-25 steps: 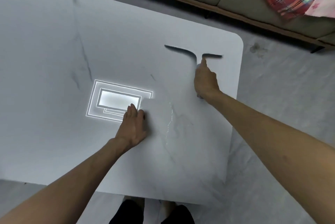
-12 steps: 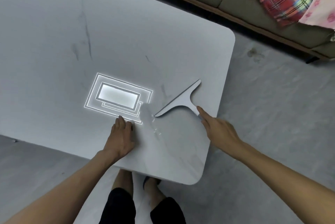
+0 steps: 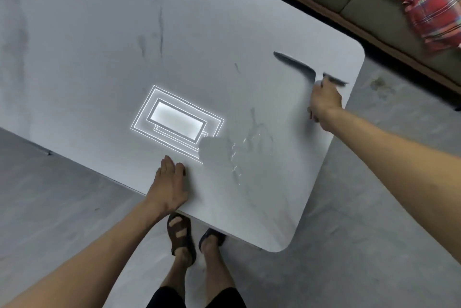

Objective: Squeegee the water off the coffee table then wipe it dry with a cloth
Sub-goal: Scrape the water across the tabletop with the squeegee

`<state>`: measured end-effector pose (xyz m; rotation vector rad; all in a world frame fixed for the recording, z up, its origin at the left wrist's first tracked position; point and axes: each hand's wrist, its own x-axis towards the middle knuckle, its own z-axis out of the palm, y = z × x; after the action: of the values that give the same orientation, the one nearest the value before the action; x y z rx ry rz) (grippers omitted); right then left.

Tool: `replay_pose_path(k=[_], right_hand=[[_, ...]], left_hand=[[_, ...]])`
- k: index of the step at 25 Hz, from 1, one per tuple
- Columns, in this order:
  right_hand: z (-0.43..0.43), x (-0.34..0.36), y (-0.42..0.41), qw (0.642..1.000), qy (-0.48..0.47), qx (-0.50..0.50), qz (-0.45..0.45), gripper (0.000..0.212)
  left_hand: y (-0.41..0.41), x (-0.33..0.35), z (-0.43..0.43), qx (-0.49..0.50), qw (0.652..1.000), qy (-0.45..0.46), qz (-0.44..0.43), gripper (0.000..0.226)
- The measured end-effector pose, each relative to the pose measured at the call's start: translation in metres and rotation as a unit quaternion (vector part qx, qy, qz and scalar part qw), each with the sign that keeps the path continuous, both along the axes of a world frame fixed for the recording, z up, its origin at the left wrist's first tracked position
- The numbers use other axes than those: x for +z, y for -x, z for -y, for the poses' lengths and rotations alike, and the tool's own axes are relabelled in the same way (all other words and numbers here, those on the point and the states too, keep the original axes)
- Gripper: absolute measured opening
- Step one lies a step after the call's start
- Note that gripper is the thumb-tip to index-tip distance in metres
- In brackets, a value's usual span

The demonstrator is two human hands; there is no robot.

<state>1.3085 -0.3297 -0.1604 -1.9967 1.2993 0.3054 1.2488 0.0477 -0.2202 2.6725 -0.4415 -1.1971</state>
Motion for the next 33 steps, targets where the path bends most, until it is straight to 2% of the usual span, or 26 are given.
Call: replay_pose_path(k=[2, 4, 6, 9, 12, 15, 18, 21, 23, 25, 28, 31, 33], right_hand=[[-0.031, -0.007, -0.012, 1.0, -0.007, 0.016, 0.004, 0.046], [-0.073, -0.007, 0.0, 0.992, 0.006, 0.123, 0.013, 0.049], [-0.112, -0.005, 0.034, 0.968, 0.023, 0.252, 0.007, 0.048], [-0.141, -0.004, 0.101, 0.938, 0.012, 0.345, -0.013, 0.045], [-0.138, 0.001, 0.161, 0.929, 0.008, 0.368, -0.049, 0.045], [-0.115, 0.01, 0.203, 0.928, 0.048, 0.361, -0.081, 0.044], [-0.095, 0.023, 0.224, 0.927, 0.077, 0.351, -0.104, 0.044], [-0.096, 0.032, 0.222, 0.916, 0.092, 0.38, -0.084, 0.045], [-0.117, 0.031, 0.205, 0.894, 0.074, 0.439, -0.056, 0.043], [-0.153, 0.023, 0.183, 0.855, 0.045, 0.515, -0.038, 0.042], [-0.203, 0.003, 0.157, 0.801, 0.025, 0.598, -0.02, 0.04], [-0.206, -0.007, 0.16, 0.795, 0.038, 0.606, -0.02, 0.04], [-0.185, -0.007, 0.177, 0.802, 0.061, 0.593, -0.034, 0.04]], left_hand=[[-0.002, 0.0, -0.002, 0.005, 1.0, -0.001, -0.02, 0.042], [-0.003, 0.004, -0.004, 0.023, 0.999, 0.013, -0.033, 0.042], [-0.004, 0.01, -0.009, 0.036, 0.998, 0.033, -0.037, 0.041], [-0.002, 0.014, -0.019, 0.038, 0.997, 0.044, -0.047, 0.04], [0.009, 0.015, -0.029, 0.009, 0.998, 0.026, -0.063, 0.045], [0.021, 0.017, -0.034, -0.013, 0.997, 0.017, -0.073, 0.046], [0.029, 0.017, -0.037, -0.015, 0.997, 0.034, -0.074, 0.043], [0.029, 0.019, -0.045, 0.025, 0.996, 0.076, -0.036, 0.041], [0.026, 0.019, -0.054, 0.092, 0.992, 0.088, 0.0, 0.04], [0.021, 0.019, -0.063, 0.143, 0.986, 0.087, 0.023, 0.038], [0.019, 0.017, -0.072, 0.159, 0.983, 0.089, 0.018, 0.027], [0.024, 0.012, -0.073, 0.122, 0.988, 0.093, -0.005, 0.028], [0.031, 0.007, -0.069, 0.057, 0.996, 0.072, -0.014, 0.036]])
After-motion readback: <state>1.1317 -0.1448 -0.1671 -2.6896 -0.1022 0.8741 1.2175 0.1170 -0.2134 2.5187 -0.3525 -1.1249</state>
